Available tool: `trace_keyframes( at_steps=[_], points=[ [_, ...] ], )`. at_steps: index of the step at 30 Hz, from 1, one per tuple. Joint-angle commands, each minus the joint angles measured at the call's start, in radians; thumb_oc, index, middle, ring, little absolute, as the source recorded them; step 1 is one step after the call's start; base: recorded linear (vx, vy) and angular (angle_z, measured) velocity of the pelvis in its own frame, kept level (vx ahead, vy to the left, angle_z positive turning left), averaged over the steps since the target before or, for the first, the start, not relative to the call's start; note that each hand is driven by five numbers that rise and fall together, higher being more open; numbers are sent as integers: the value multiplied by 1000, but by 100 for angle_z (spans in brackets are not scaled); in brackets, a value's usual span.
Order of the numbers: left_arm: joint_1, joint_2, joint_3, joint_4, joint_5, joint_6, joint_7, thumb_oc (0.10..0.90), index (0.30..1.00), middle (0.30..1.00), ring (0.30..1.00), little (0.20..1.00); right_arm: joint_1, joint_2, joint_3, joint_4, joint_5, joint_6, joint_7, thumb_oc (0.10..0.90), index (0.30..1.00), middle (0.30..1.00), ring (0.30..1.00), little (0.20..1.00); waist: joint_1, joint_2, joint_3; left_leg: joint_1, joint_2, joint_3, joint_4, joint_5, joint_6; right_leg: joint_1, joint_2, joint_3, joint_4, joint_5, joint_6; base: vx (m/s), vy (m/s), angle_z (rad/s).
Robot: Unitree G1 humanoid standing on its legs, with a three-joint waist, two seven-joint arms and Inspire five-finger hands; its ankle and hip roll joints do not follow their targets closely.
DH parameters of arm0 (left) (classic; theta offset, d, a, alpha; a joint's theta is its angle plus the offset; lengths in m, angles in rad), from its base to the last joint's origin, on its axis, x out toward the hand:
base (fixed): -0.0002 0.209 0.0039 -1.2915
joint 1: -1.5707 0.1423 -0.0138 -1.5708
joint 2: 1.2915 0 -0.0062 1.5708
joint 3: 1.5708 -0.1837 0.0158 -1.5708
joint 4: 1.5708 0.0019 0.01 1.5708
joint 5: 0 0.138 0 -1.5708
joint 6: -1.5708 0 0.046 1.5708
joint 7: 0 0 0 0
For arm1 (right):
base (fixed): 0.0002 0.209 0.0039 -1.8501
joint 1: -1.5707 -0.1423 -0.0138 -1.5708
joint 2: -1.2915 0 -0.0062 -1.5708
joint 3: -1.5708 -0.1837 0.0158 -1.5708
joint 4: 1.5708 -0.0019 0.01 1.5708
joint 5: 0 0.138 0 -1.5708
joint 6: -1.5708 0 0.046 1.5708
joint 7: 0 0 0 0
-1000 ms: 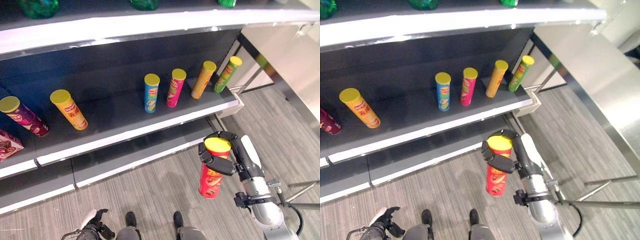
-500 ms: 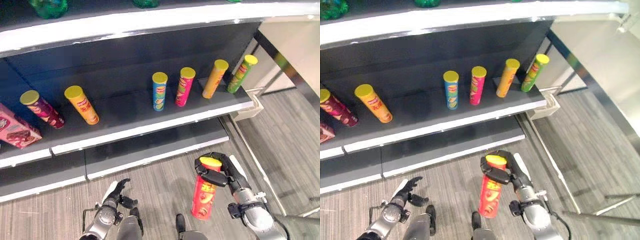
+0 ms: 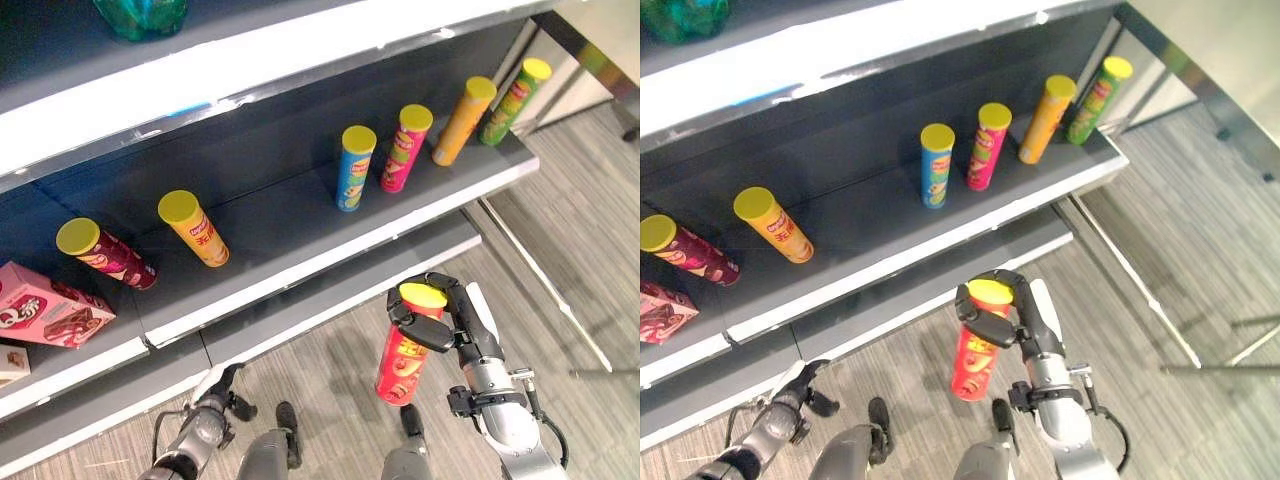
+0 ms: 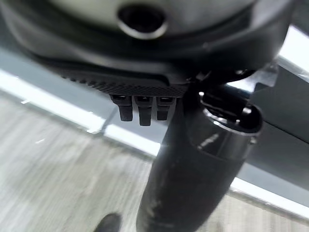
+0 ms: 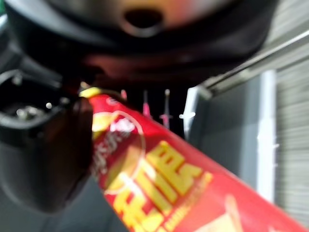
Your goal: Put the goods on the table back onto the shelves and tidy them up.
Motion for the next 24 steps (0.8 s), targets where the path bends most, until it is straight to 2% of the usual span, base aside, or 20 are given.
trace_keyframes(
  at_steps=[1, 2, 3, 5, 6, 7, 8, 9, 10, 12, 14, 18, 22, 24],
  points=[
    [78, 43, 3, -7, -30, -12, 50, 800, 900, 900, 900, 900, -68, -60, -48, -23, -32, -102, -75, 400, 300, 300, 300, 300, 41, 10, -71, 127, 125, -96, -218, 58, -173, 3, 4, -70, 44, -277, 211, -61, 402, -61],
    [88, 49, -24, -3, 11, -21, 41, 800, 900, 900, 900, 900, -79, -79, -59, -60, -55, -147, -104, 400, 300, 300, 300, 300, 27, 9, -80, 140, 107, -64, -252, 67, -157, 29, 76, -89, 91, -335, 206, -57, 348, -32],
    [93, 48, -30, -7, 23, -24, 39, 800, 900, 900, 900, 900, -73, -81, -61, -62, -60, -155, -111, 400, 300, 300, 300, 300, 26, 8, -83, 146, 99, -64, -259, 67, -149, 38, 110, -71, 100, -365, 205, -26, 367, -33],
    [93, 44, -42, -24, 28, -30, 30, 800, 900, 900, 900, 900, -74, -90, -62, -55, -50, -171, -122, 400, 300, 300, 300, 300, 25, 1, -88, 152, 73, -55, -281, 70, -127, 57, 225, -19, 129, -462, 193, -34, 184, -10],
    [93, 44, -43, -24, 27, -30, 30, 800, 900, 900, 900, 900, -73, -90, -63, -55, -50, -171, -122, 400, 300, 300, 300, 300, 27, 0, -87, 155, 73, -53, -282, 69, -127, 56, 225, -17, 133, -465, 193, -99, 137, 9],
    [85, 39, -34, -41, 9, -33, 32, 800, 900, 900, 900, 900, -69, -100, -64, -68, -63, -180, -129, 400, 300, 300, 300, 300, 35, -16, -79, 145, 45, -50, -275, 61, -112, 54, 323, 4, 153, -512, 179, -102, 51, -8],
    [77, 35, -25, -35, 5, -38, 24, 800, 900, 900, 900, 900, -62, -108, -60, -70, -83, -188, -143, 400, 300, 300, 300, 300, 52, -33, -70, 142, 9, -71, -259, 51, -106, 75, 349, -1, 156, -535, 160, -68, 52, 3],
    [79, 31, -22, -37, 0, -40, 30, 800, 900, 900, 900, 900, -51, -113, -66, -77, -88, -197, -147, 400, 300, 300, 300, 300, 51, -34, -69, 150, 0, -80, -254, 46, -106, 80, 372, 17, 163, -545, 155, 20, -22, 14],
    [84, 23, -14, -36, -10, -42, 34, 800, 900, 900, 900, 900, -47, -120, -66, -73, -97, -194, -153, 400, 300, 300, 300, 300, 52, -33, -67, 152, 0, -82, -249, 50, -110, 75, 385, 26, 166, -540, 155, 65, 14, 44],
    [98, 18, -9, -39, -11, -45, 36, 800, 900, 900, 900, 900, -46, -129, -67, -72, -111, -193, -163, 400, 300, 300, 300, 300, 58, -28, -59, 167, -3, -77, -235, 34, -111, 86, 380, 13, 163, -540, 150, 45, 9, 52],
    [123, 10, -23, -79, 7, -54, 42, 800, 900, 900, 900, 900, -39, -154, -65, -75, -145, -210, -184, 400, 300, 300, 300, 300, 72, -19, -63, 184, -12, -77, -193, 16, -106, 113, 387, -10, 147, -547, 131, 146, -11, 20],
    [162, -8, 31, -37, -30, -48, 46, 800, 900, 900, 900, 900, -24, -167, -68, -74, -174, -210, -200, 400, 300, 300, 300, 300, 88, -8, -63, 185, -14, -83, -132, 1, -109, 148, 389, -50, 133, -558, 115, 116, -16, 24],
    [193, -17, 39, -28, -23, -53, 47, 800, 900, 900, 900, 900, -16, -182, -61, -77, -191, -223, -204, 400, 300, 300, 300, 300, 100, -10, -58, 156, -18, -100, -46, -10, -117, 161, 382, -67, 131, -563, 110, 47, -5, 22],
    [199, -24, 46, -26, -35, -52, 60, 800, 900, 900, 900, 900, -20, -189, -56, -67, -222, -218, -233, 400, 300, 300, 300, 300, 107, -15, -51, 111, -1, -125, -34, 8, -130, 156, 363, -78, 133, -564, 113, -4, 36, 4]
  ],
)
